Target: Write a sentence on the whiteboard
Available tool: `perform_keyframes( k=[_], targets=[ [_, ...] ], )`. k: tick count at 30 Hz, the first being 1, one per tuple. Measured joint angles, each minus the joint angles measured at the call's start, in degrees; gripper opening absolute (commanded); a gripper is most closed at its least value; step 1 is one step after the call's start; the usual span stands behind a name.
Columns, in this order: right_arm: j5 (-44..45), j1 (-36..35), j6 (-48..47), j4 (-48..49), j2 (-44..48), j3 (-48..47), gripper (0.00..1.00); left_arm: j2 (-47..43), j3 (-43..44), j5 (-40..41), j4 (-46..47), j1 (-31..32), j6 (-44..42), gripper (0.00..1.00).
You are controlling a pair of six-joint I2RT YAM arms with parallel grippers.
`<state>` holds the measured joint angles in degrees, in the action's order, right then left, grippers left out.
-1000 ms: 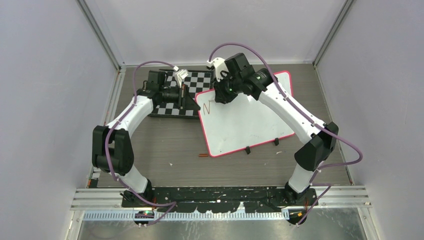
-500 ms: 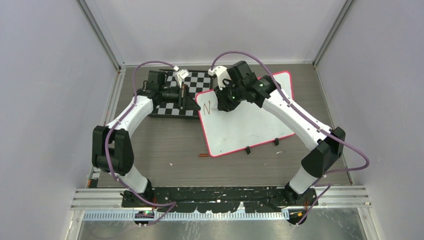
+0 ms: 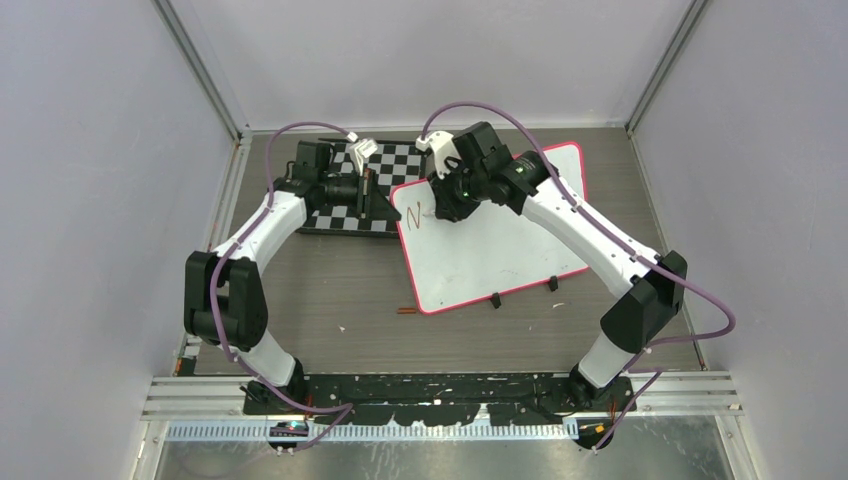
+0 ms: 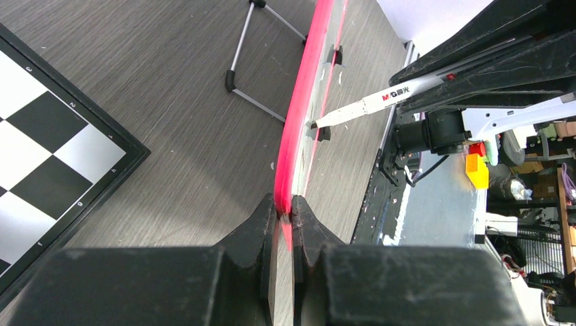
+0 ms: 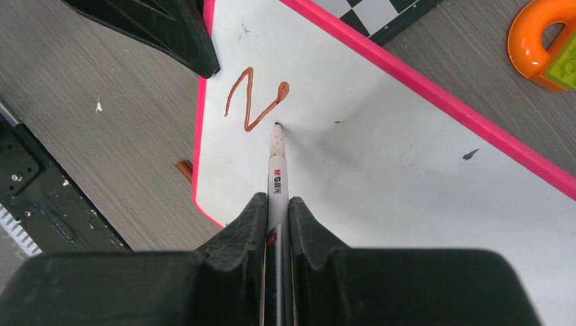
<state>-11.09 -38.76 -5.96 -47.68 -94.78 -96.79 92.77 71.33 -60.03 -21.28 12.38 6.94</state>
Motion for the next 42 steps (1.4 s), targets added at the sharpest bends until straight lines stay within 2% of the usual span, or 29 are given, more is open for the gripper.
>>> perform_keyframes(
  k=[14,25,35,42],
  targets=[
    [0.5,1.7,-1.3,-2.1,-0.1,-0.5,0.00,0.0,0.0,0.4,0.0,0.0,0.0,0.00],
    [0.4,1.8,-1.2,-2.1,-2.0,-4.4,0.00,0.0,0.0,0.5,0.0,0.0,0.0,0.00],
    [-1.0,0.7,-1.0,-2.1,-3.1,-4.2,0.00,0.1,0.0,0.7,0.0,0.0,0.0,0.00],
    [-1.5,0.6,-1.0,-2.2,-2.0,-0.5,0.00,0.3,0.0,0.9,0.0,0.0,0.0,0.00]
  ],
)
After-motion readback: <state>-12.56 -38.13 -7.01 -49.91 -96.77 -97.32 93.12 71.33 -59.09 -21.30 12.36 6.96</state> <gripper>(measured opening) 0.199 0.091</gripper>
